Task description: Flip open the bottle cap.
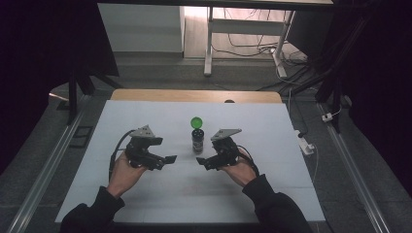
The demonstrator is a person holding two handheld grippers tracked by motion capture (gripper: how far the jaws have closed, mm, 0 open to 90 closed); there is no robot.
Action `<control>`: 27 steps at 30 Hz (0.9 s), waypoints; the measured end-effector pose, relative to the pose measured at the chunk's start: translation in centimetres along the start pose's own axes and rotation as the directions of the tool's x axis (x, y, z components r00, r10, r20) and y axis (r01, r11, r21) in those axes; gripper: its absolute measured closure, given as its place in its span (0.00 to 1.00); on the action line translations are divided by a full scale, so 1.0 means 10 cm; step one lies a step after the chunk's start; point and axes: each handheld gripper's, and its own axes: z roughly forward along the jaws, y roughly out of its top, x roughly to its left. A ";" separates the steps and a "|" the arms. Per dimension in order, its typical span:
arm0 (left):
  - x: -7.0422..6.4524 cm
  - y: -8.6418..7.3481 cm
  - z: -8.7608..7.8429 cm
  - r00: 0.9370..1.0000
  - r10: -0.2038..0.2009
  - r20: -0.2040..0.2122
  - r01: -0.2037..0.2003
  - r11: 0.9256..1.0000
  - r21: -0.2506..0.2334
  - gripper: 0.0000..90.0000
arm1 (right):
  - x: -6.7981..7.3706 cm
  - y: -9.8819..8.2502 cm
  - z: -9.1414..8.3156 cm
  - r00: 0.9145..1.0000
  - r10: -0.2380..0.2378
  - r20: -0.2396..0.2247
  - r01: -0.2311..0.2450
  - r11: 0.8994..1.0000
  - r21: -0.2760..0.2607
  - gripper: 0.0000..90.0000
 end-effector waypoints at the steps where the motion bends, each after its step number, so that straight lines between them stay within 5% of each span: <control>1: -0.01 -0.02 -0.02 1.000 -0.003 0.003 0.003 1.000 -0.005 0.06 | 0.02 -0.01 -0.03 1.000 -0.004 0.001 0.004 1.000 -0.002 0.06; 10: -0.11 -0.26 -0.25 1.000 0.001 -0.021 -0.001 1.000 0.004 0.00 | 0.13 -0.13 -0.32 1.000 -0.010 -0.003 0.009 1.000 -0.014 0.00; 17: -0.15 -0.52 -0.45 0.998 -0.044 -0.033 0.044 0.999 -0.026 0.00 | 0.19 -0.28 -0.56 1.000 -0.002 -0.002 0.002 1.000 -0.021 0.00; 27: -0.24 -0.84 -0.75 0.995 -0.070 -0.074 0.066 0.996 -0.055 0.00 | 0.17 -0.55 -0.98 0.997 0.039 0.062 -0.036 0.997 -0.062 0.00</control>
